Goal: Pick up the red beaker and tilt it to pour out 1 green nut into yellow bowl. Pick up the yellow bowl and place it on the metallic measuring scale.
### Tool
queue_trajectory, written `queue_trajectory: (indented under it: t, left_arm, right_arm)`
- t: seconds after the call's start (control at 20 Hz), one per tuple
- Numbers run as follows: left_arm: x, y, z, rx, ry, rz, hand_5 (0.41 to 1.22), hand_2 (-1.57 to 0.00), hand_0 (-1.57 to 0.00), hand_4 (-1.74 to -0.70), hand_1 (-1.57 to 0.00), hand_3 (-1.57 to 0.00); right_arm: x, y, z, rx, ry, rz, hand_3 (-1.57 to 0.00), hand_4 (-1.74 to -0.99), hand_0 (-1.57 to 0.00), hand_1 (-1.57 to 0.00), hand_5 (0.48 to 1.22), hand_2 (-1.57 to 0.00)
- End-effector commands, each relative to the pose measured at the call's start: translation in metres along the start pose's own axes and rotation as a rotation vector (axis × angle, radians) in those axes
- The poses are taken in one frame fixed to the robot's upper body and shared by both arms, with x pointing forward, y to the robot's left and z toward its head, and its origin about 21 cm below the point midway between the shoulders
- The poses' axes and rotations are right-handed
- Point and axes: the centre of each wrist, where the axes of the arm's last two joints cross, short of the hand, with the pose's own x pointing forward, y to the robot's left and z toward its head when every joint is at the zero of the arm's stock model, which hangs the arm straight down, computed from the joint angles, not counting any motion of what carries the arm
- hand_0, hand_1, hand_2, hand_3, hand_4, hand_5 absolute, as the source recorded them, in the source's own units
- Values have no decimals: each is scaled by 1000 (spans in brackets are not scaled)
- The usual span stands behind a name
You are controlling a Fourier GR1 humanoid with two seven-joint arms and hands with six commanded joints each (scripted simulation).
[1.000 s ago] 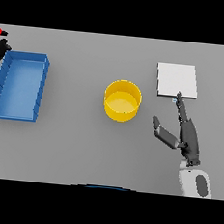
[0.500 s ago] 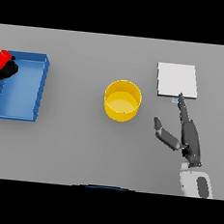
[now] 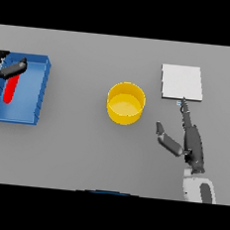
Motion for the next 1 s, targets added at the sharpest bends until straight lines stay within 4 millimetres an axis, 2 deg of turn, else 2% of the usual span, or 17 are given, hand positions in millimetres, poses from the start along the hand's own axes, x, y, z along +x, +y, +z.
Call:
queue_trajectory:
  t: [0.0, 0.3, 0.4, 0.45, 0.75, 0.85, 0.95]
  left_arm:
    - [0, -2, 0, 2, -11, 0, 679, -160, -195, -802, -158, -151]
    - [6, 4, -6, 44, -65, 62, 671, -41, -50, -786, -41, -39]
    - [5, 3, -7, 52, -84, 72, 679, -26, -32, -780, -26, -24]
    - [9, -1, -8, 46, -80, 70, 685, -21, -25, -776, -20, -19]
    - [7, -4, -7, 29, -84, 80, 710, -5, -6, -794, -5, -4]
    - [4, -5, -5, 30, -85, 73, 708, -3, -3, -795, -3, -2]
    - [8, -2, -7, 29, -84, 75, 712, -1, -2, -793, -1, -1]
  right_arm:
    - [0, 0, 1, 0, 9, 2, 1, -1188, 1, 1, 668, 1]
    - [6, 0, -7, 15, 21, 87, 1, -1198, 1, 1, 662, 1]
    - [11, 0, -13, 94, -34, 90, 1, -1162, 1, 1, 694, 1]
    - [13, 2, -19, 142, -50, 124, 1, -1180, 1, 1, 708, 1]
    - [35, -9, -57, 349, -103, 428, 1, -1278, 1, 1, 683, 1]
    - [46, -10, -70, 426, -154, 569, 1, -1279, 1, 1, 671, 1]
    - [50, -2, -80, 514, -188, 689, 1, -1276, 1, 1, 668, 1]
